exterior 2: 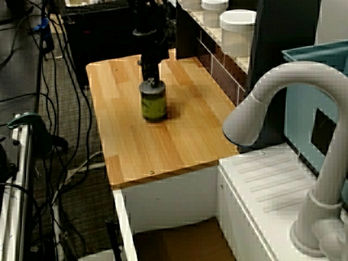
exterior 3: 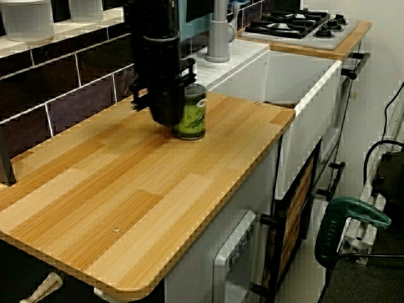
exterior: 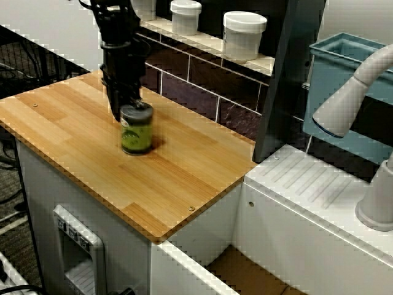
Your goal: Push into sink
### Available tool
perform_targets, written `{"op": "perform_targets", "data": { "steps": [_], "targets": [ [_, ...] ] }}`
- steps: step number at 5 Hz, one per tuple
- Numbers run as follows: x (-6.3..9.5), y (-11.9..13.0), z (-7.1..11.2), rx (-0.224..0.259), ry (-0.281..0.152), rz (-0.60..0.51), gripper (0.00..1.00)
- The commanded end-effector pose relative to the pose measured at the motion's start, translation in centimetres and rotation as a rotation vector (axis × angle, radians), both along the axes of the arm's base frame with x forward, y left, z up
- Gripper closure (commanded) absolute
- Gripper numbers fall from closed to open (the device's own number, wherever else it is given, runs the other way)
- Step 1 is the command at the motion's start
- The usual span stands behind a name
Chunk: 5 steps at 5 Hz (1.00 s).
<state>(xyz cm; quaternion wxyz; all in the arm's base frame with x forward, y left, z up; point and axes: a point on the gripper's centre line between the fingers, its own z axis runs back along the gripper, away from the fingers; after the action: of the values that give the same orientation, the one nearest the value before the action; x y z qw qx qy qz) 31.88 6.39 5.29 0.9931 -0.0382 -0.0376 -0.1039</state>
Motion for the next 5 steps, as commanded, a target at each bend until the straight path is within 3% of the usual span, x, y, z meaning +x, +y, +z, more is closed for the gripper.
{"op": "perform_targets", "data": {
  "steps": [1,3,5],
  "targets": [
    [-1.0,-6.5,0.9,0.029,-0.046,-0.061,1.0],
    [0.2,-11.5,-0.3,-0.001,-0.045,0.0,1.0],
    [1.5,-15.9,-0.1,-0.039,-0.026,0.02,1.0]
  ]
}}
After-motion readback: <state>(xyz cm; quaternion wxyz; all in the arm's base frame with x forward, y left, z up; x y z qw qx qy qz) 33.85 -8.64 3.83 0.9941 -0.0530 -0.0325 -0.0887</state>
